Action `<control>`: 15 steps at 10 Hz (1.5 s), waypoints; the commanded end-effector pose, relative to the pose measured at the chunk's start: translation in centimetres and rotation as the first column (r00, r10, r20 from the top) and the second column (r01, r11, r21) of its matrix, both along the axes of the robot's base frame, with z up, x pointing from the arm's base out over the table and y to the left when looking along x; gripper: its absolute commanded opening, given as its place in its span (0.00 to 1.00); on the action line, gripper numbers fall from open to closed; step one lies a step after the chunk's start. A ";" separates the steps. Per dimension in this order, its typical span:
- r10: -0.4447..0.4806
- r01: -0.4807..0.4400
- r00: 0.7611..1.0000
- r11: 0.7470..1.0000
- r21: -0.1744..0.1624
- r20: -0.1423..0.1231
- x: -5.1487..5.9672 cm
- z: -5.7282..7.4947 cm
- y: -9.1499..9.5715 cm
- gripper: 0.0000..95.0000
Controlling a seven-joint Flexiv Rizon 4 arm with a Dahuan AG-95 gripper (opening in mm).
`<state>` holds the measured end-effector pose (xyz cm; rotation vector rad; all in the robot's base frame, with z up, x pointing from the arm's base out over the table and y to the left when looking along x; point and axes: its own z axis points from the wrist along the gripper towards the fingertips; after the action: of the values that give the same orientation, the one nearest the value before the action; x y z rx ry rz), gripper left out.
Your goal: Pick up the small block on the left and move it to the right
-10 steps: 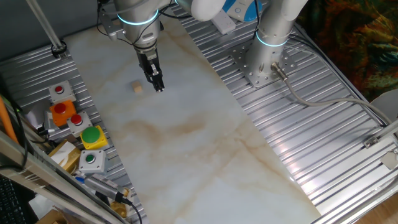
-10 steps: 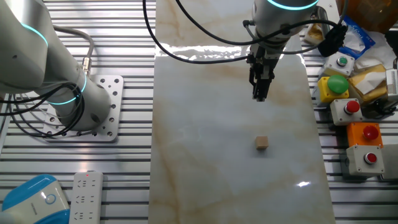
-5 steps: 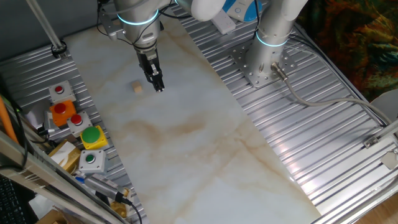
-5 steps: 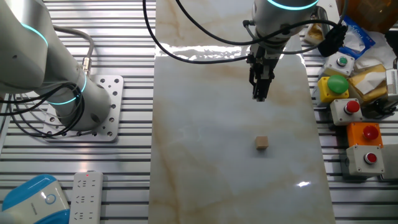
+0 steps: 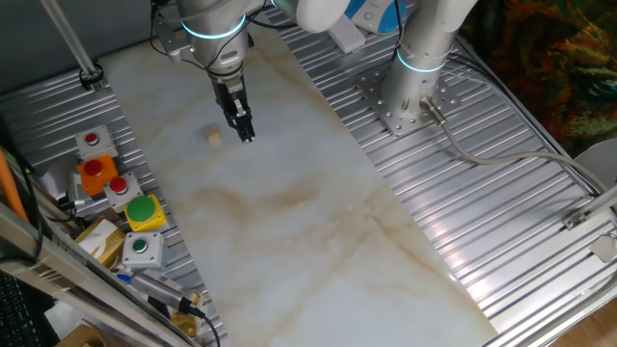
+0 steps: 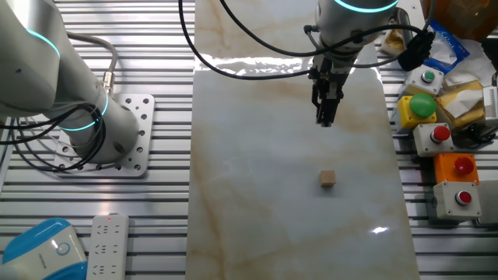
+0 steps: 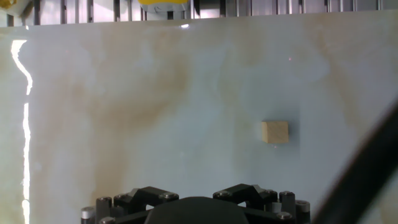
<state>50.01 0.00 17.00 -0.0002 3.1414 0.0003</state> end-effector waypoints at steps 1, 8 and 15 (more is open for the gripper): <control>-0.141 0.138 0.985 0.990 -0.032 -0.096 0.0 0.0 0.0 0.40; -0.127 0.127 0.988 0.992 -0.007 -0.091 -0.1 -0.1 -0.6 0.40; -0.078 0.078 0.994 0.997 0.006 -0.075 -0.5 -0.8 -3.0 0.40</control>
<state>49.39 -2.99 16.34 0.1359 3.2168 0.0113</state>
